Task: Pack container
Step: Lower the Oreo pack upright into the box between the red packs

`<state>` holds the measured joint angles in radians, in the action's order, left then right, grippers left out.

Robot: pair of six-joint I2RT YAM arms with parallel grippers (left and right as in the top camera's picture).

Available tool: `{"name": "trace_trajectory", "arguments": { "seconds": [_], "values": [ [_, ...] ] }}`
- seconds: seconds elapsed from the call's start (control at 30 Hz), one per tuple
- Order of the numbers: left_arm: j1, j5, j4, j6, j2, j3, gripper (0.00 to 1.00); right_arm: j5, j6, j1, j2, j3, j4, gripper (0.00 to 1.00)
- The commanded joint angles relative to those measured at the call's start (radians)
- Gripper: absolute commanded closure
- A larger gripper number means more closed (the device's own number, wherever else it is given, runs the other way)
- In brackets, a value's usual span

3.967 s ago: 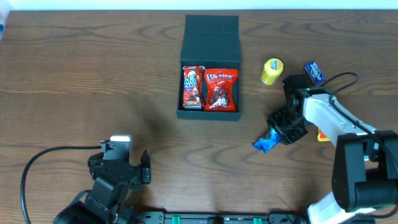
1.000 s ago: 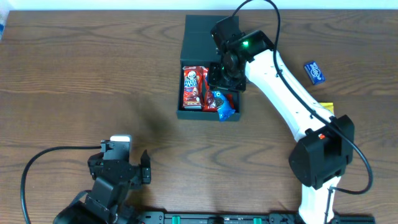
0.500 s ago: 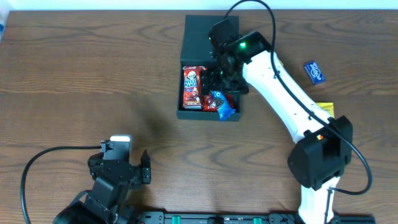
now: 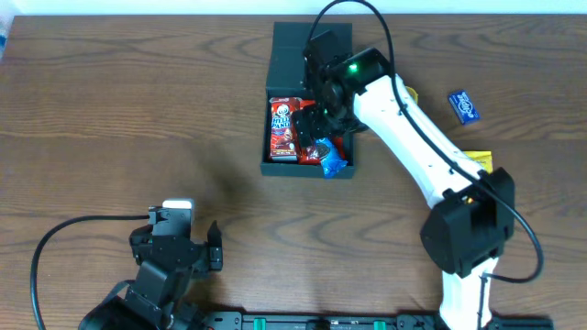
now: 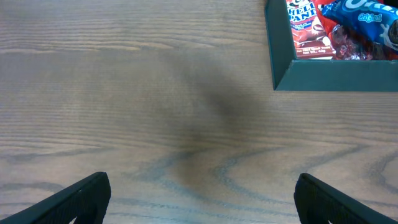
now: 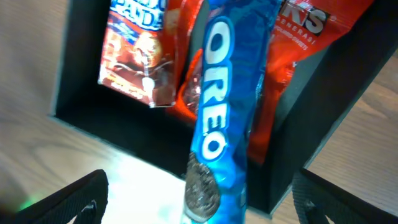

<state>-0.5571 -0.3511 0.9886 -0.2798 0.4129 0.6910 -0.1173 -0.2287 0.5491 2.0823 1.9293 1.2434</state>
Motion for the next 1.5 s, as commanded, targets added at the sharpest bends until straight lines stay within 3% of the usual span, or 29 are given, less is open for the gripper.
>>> {"name": "trace_trajectory", "arguments": {
  "seconds": [0.0, 0.63, 0.77, 0.97, 1.07, 1.37, 1.47],
  "values": [
    [0.006, -0.018, 0.002, 0.014, -0.005, -0.008, 0.05, 0.039, 0.028, 0.008, 0.051, 0.018, 0.0, 0.06],
    [0.006, -0.018, 0.002, 0.014, -0.005, -0.008, 0.05, 0.069, 0.028, 0.008, 0.129, -0.014, -0.006, 0.09],
    [0.006, -0.018, 0.002, 0.014, -0.005, -0.008, 0.05, 0.069, 0.028, 0.008, 0.13, -0.021, -0.01, 0.25],
    [0.006, -0.018, 0.002, 0.014, -0.005, -0.008, 0.05, 0.069, 0.028, 0.008, 0.13, -0.05, -0.013, 0.41],
    [0.006, -0.018, 0.002, 0.014, -0.005, -0.008, 0.05, 0.069, 0.027, 0.008, 0.13, -0.069, -0.018, 0.54],
    [0.006, -0.018, 0.002, 0.014, -0.005, -0.008, 0.05, 0.068, -0.005, 0.008, 0.13, -0.074, -0.036, 0.76],
    [0.006, -0.018, 0.002, 0.014, -0.005, -0.008, 0.05, 0.068, -0.029, 0.008, 0.127, -0.074, -0.052, 0.78]
  ]
}}
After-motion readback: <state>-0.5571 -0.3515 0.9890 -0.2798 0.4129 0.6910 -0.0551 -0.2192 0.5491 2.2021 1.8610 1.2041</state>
